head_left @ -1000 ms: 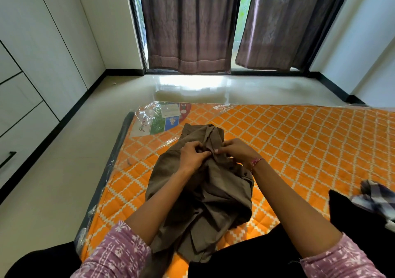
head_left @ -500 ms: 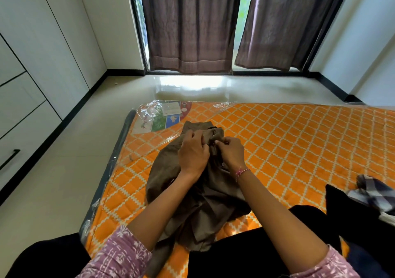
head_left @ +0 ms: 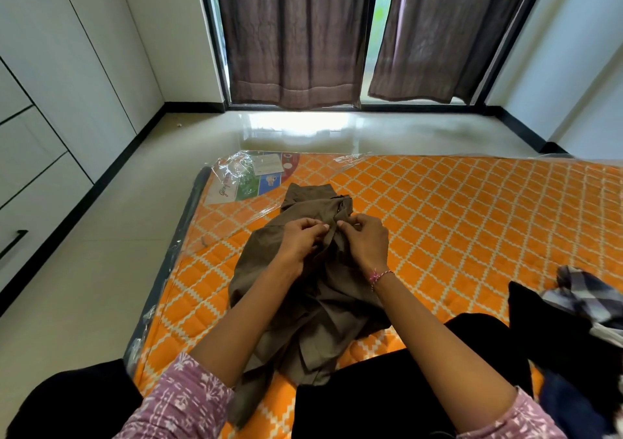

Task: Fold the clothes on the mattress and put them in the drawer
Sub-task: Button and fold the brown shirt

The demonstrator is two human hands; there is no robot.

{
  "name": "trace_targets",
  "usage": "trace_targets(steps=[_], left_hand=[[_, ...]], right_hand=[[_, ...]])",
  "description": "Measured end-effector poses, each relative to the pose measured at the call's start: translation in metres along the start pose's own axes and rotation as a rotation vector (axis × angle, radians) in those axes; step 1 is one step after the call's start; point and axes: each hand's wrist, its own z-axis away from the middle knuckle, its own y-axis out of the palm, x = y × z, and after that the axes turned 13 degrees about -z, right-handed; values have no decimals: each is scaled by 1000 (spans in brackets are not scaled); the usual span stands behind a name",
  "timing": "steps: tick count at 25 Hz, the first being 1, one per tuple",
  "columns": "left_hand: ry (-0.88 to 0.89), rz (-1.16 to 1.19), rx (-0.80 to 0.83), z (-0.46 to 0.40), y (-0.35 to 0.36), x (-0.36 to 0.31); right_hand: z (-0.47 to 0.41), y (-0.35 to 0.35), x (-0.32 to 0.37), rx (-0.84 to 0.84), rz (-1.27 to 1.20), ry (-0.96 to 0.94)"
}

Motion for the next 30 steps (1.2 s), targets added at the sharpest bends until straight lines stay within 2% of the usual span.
trace_targets(steps=[3, 5, 7, 8, 10, 12, 14, 16, 18, 20, 22, 25, 28, 30], left_hand=[[220, -258, -138, 0, -2, 1], [291, -320, -187, 0, -3, 0], [251, -283, -176, -1, -2, -3], [189, -244, -132, 0, 0, -4], [79, -216, -21, 4, 3, -2], [60, -250, 17, 6, 3, 3], [74, -255, 28, 8, 0, 6], [112, -251, 44, 10, -3, 7], [147, -278, -14, 12, -2, 7], [145, -307, -89, 12, -1, 8], [143, -316, -112, 11, 1, 10], [175, -284, -61, 12, 2, 11], [161, -171, -10, 14, 3, 11], [143, -104, -40, 15, 3, 11]], right_hand=[[-5, -20, 3, 33, 310, -327], [-19, -33, 14, -96, 441, -414], [-25, -34, 28, -228, 401, -379], [-23, -29, 33, -229, 357, -313], [-8, -14, 27, -78, 206, -82], [11, -9, 15, 109, -72, 182], [22, -10, 7, 165, -235, 307], [22, -11, 7, 107, -120, 207], [24, -8, 11, 34, 53, 54], [28, -5, 15, -2, 114, -42], [31, -2, 14, -6, 117, -85], [31, 0, 9, 14, 126, -129], [30, 0, 6, -22, 160, -152], [31, -1, 4, -9, 182, -163]])
